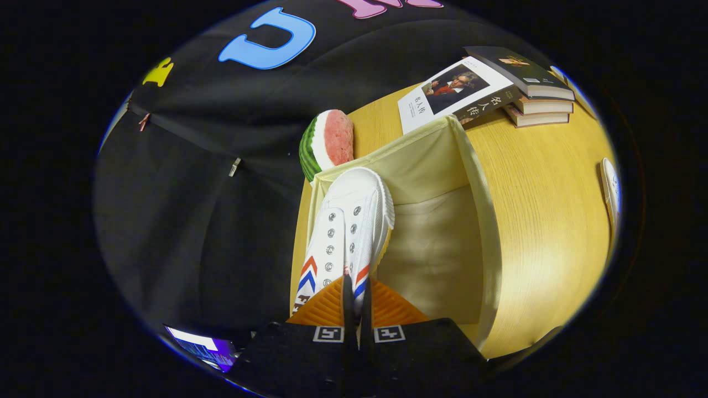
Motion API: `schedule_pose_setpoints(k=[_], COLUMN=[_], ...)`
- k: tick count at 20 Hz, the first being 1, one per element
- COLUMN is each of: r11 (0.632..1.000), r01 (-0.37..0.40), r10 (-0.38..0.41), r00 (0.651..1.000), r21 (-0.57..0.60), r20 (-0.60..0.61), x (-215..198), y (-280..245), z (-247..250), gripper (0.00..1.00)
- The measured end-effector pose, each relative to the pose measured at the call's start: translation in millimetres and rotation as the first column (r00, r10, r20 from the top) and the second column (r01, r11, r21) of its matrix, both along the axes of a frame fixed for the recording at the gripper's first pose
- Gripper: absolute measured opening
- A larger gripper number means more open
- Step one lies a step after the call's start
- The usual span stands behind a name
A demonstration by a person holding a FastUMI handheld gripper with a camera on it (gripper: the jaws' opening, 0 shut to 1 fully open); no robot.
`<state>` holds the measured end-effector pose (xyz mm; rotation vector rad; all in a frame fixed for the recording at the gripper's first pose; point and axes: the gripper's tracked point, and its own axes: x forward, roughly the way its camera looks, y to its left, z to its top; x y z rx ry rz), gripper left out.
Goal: Open the storage box then place both shoes into the box .Put the left shoe in first, then the right shoe, with the right side of both shoes facing outward in a uniform manner.
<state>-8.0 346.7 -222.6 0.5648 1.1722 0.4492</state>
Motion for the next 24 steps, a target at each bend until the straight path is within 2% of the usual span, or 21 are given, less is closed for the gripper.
schedule_pose_setpoints(k=[6,12,15,16,17,19,20,24], r11=[0.999,0.991,0.973,0.979,0.989,0.997,0.997,0.993], r01=[-0.021,-0.069,-0.084,-0.093,-0.083,-0.072,-0.075,-0.12], r10=[0.021,0.066,0.079,0.09,0.083,0.072,0.075,0.12], r00=[1.0,0.997,0.996,0.996,0.997,0.997,0.995,0.962], r21=[-0.045,-0.118,-0.213,-0.179,-0.119,-0.014,0.001,-0.015], r20=[0.006,-0.025,-0.032,-0.026,-0.006,0.034,0.058,0.247], x=[11,2,1,-1,2,6,7,13], y=[2,4,-4,2,13,22,22,1], z=[-32,-59,-75,-69,-60,-22,-6,56], gripper=[0.05,0.05,0.05,0.08,0.14,0.67,0.94,0.99])
